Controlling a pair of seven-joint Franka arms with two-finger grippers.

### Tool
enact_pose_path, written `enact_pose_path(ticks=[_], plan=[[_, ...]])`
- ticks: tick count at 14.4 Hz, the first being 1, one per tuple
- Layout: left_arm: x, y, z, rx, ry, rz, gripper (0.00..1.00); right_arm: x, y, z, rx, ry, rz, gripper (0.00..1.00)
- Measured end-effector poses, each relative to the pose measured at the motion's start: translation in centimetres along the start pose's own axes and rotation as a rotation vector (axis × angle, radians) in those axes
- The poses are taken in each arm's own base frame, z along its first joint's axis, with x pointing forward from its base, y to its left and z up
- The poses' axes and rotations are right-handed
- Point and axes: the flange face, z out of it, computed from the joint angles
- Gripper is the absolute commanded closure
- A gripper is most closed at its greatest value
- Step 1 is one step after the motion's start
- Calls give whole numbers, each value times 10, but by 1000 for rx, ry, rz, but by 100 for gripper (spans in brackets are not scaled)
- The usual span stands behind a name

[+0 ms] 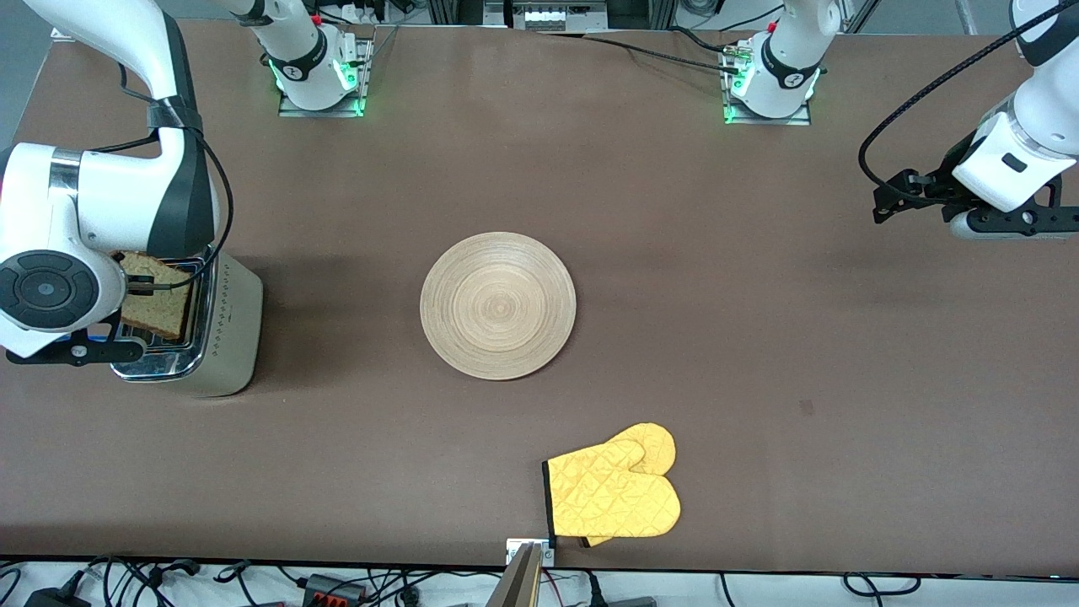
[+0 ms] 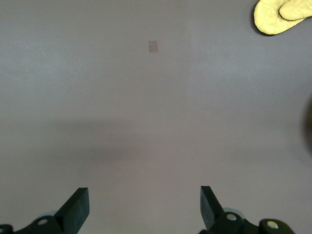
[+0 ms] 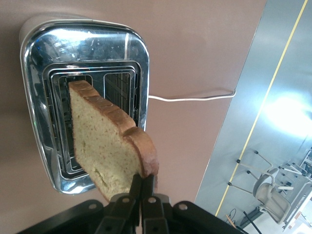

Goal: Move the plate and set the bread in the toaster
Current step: 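Lower the bread upright into a toaster slot with the right gripper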

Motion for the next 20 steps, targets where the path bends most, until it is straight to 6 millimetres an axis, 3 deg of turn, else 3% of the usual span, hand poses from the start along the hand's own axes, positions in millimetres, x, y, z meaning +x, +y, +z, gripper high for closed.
enact_pose_path(ticks=[12,13,14,15,16,20], plan=[[0,0,-1,0,1,-2,0,7,-22,15,-9,-5,-93,100],[0,0,-1,0,1,-3,0,9,-26,19,-10,-1,-98,88],[0,0,-1,0,1,-3,0,12,-29,23,-12,0,-104,58],[0,0,-1,0,1,-3,0,15,-32,27,-15,-1,-109,17],[0,0,-1,0,1,-4,0,17,-35,31,-17,-4,-112,0],[0,0,-1,0,1,-5,0,17,-35,25,-14,8,-110,0]])
